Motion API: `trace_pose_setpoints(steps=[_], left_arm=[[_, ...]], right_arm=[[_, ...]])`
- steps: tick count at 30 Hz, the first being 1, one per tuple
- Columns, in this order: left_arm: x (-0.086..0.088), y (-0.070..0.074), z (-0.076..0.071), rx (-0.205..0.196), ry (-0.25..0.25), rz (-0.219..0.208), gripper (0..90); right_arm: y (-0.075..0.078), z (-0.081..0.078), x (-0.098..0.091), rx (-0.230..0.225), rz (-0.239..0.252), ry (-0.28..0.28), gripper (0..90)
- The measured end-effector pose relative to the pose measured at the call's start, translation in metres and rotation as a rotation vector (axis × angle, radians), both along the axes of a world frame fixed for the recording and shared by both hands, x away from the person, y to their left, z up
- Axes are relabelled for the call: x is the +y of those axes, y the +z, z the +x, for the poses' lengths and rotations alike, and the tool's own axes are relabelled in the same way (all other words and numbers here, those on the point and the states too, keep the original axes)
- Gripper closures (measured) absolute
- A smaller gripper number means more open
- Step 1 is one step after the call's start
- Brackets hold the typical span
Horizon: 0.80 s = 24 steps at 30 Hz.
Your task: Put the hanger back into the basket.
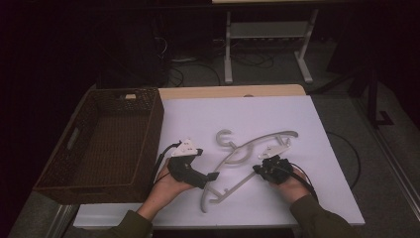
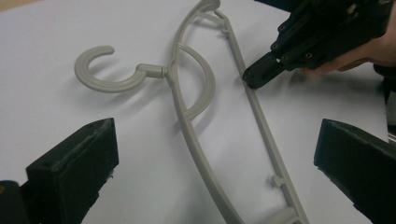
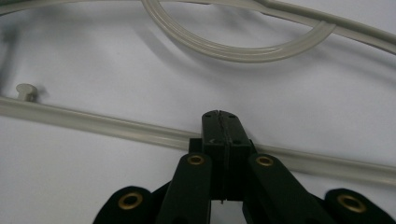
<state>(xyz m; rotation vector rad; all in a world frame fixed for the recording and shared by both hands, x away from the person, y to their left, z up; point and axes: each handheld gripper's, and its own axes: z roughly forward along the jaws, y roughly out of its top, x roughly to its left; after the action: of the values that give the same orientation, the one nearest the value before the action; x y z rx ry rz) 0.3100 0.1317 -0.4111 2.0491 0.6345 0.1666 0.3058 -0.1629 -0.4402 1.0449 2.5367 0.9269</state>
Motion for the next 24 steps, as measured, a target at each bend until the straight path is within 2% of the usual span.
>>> trace_pose_setpoints(steps=[6, 14, 15, 18, 24], left_arm=[[-0.012, -0.009, 0.009, 0.019, 0.009, 0.039, 0.0], [-0.022, -0.014, 0.016, 0.021, 0.011, 0.079, 0.0], [-0.024, -0.016, 0.018, 0.02, 0.009, 0.091, 3.9], [-0.027, -0.017, 0.019, 0.021, 0.012, 0.096, 4.6], [-0.033, -0.021, 0.025, 0.039, 0.015, 0.128, 13.6]], right_arm=[[0.0, 0.0, 0.0, 0.001, -0.004, -0.002, 89.6], [0.0, 0.0, 0.0, 0.002, -0.005, -0.004, 89.6], [0.0, 0.0, 0.0, 0.002, -0.005, -0.003, 89.7], [0.0, 0.0, 0.0, 0.004, -0.001, -0.004, 89.7], [0.0, 0.0, 0.0, 0.005, -0.003, -0.003, 89.7]])
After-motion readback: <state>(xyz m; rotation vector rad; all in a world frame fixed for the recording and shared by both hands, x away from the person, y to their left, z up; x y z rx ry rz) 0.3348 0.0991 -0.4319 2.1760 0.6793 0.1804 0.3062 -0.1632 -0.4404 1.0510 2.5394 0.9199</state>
